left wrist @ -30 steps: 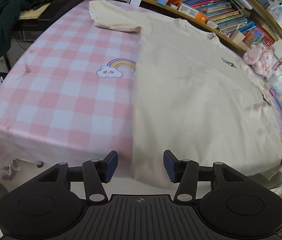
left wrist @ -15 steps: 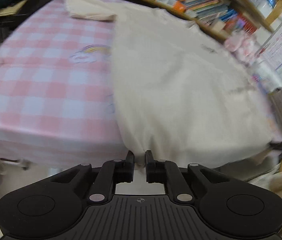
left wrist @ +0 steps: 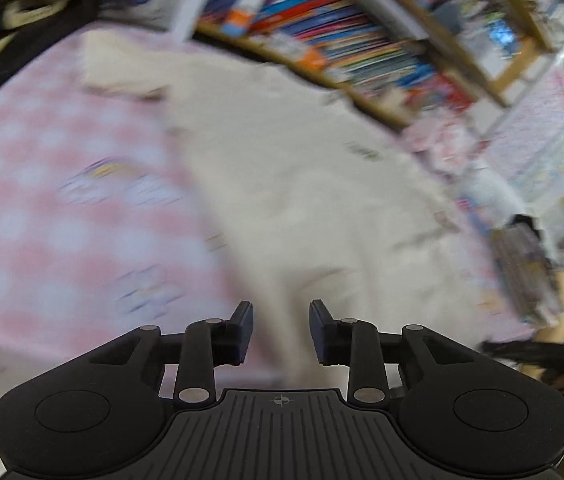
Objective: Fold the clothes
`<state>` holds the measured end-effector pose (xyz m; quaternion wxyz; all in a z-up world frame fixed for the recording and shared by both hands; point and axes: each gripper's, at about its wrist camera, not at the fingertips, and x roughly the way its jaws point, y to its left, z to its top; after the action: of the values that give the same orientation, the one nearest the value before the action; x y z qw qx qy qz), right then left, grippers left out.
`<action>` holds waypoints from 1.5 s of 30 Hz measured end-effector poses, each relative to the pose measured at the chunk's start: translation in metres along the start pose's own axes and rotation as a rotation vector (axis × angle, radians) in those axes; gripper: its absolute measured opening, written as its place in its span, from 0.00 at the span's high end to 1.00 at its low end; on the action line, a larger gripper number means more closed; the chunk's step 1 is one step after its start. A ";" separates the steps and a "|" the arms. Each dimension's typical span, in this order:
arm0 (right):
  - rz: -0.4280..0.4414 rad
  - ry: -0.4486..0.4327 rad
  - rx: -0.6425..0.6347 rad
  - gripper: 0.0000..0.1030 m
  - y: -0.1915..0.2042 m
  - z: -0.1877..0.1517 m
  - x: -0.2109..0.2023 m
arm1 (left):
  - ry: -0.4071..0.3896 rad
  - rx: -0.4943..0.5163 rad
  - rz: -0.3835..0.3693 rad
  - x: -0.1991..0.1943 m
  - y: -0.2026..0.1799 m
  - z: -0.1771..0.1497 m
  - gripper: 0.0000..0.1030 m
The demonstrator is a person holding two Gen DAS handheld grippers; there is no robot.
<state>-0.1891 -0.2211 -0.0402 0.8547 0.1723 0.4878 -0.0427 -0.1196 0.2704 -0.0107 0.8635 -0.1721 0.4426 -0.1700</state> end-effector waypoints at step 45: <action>0.009 0.016 0.031 0.68 -0.002 0.003 0.003 | 0.044 0.066 0.293 -0.062 0.036 -0.030 0.70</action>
<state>-0.1853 -0.2234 -0.0413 0.8480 0.1882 0.4933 -0.0450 -0.1735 0.3256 0.0009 0.8744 -0.0735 0.4759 -0.0601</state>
